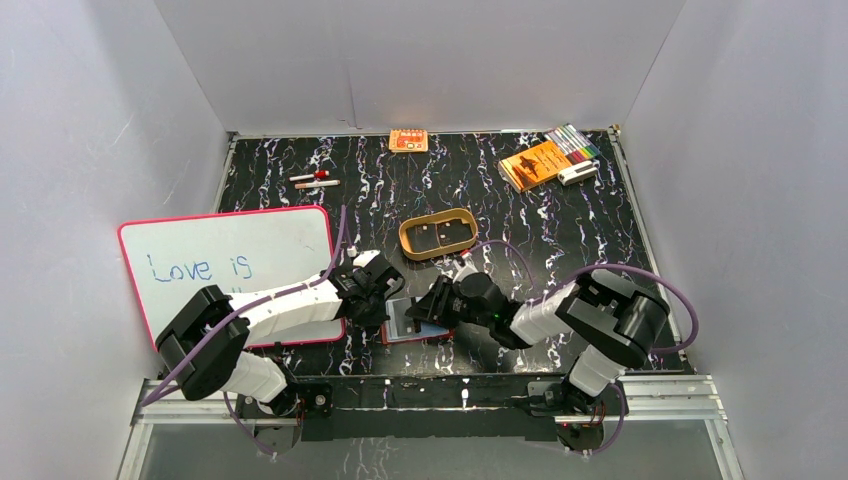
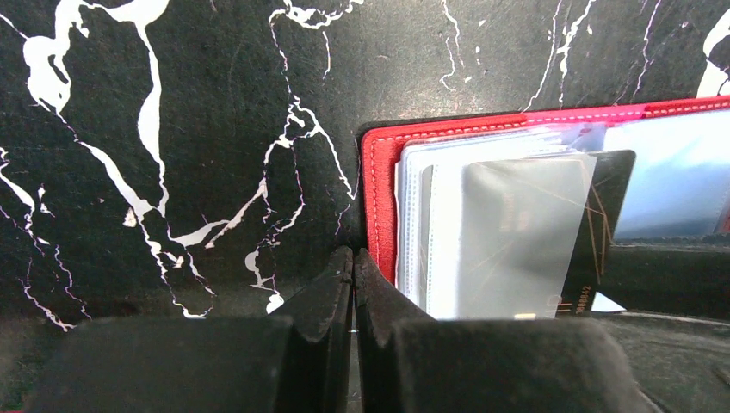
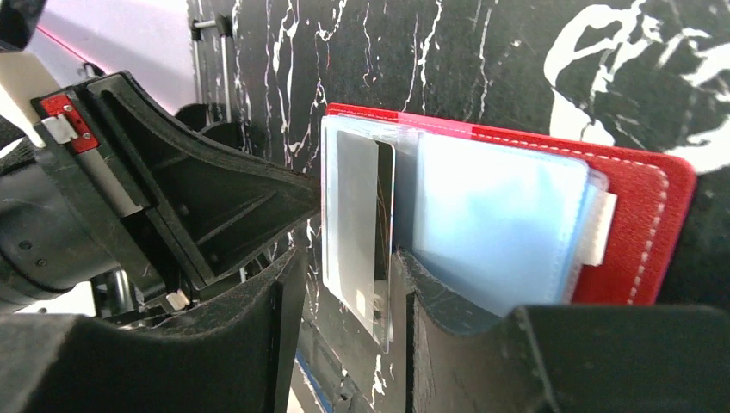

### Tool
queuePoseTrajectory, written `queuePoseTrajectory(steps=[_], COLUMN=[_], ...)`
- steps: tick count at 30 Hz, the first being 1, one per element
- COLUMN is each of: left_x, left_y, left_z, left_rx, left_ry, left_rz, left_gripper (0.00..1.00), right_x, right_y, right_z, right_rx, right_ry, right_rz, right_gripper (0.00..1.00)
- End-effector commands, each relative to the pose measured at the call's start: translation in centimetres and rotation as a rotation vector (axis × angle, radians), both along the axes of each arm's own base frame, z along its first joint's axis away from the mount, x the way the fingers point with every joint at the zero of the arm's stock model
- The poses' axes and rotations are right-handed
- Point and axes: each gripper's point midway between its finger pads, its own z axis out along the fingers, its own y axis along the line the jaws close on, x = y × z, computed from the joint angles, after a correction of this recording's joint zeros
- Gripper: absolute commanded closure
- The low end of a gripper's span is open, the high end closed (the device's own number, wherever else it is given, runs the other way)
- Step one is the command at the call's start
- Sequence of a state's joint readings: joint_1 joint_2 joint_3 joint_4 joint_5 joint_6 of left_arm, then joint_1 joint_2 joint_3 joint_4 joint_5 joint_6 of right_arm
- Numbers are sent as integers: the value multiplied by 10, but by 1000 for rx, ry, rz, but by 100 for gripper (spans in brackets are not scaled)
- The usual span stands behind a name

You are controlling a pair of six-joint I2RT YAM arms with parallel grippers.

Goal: Put the credit cards into the card holder
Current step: Insert the credit card into the card holder.

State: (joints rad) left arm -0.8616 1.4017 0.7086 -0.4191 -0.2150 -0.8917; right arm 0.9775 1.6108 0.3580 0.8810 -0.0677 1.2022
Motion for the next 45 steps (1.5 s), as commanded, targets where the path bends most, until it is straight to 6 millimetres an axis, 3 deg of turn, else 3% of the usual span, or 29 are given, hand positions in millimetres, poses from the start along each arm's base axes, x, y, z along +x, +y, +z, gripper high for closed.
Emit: queuePoseTrajectory(steps=[1, 11, 19, 25, 33, 37, 45], left_x=[-11, -8, -5, -3, 0, 3, 10], left_y=[5, 1, -4, -3, -16, -14, -5], left_z=[-9, -6, -2, 0, 4, 9, 20], left_rx=[11, -10, -28, -25, -79, -71, -36], left_ry=[39, 28, 11, 1, -7, -27, -71], left_rz=[1, -9, -19, -17, -34, -32, -19], left_gripper=[100, 100, 100, 100, 100, 100, 96], right_x=[-2, -3, -4, 0, -10, -5, 6], right_y=[11, 25, 37, 33, 45, 34, -5], right_z=[1, -2, 5, 12, 20, 24, 31], right_rx=[-79, -133, -149, -211, -209, -263, -415], right_ry=[-26, -25, -73, -118, -172, -189, -227], right_rz=[86, 164, 230, 230, 301, 268, 164], right_gripper=[52, 51, 51, 51, 50, 50, 38])
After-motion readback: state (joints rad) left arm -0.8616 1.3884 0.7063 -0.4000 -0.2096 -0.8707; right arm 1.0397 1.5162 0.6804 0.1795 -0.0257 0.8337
